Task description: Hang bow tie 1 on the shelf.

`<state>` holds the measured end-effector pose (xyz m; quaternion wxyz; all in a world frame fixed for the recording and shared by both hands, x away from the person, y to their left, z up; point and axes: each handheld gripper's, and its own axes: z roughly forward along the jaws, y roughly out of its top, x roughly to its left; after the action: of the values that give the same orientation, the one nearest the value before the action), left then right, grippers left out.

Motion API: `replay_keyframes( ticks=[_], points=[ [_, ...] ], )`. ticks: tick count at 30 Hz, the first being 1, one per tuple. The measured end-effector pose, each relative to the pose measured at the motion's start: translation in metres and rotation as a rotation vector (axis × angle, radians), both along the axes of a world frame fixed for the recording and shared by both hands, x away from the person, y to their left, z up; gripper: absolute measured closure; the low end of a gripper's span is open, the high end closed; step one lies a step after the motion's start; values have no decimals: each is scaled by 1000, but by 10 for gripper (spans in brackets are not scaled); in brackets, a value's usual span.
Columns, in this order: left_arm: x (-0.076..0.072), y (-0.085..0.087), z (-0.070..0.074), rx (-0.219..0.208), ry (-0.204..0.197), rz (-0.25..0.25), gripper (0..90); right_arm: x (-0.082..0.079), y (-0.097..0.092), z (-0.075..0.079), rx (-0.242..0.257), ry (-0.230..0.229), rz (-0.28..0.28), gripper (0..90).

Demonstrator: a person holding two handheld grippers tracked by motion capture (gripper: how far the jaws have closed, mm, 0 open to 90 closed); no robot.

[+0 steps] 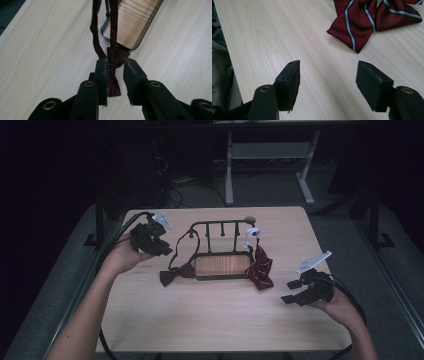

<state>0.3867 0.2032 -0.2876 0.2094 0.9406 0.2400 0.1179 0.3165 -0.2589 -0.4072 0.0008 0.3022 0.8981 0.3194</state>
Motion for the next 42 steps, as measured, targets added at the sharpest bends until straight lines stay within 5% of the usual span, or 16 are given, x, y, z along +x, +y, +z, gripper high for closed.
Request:
replay_keyframes(
  ticks=[42],
  points=[
    [-23, 12, -37, -48, 52, -38, 670, 1, -2, -2, -5, 3, -5, 359]
  ],
)
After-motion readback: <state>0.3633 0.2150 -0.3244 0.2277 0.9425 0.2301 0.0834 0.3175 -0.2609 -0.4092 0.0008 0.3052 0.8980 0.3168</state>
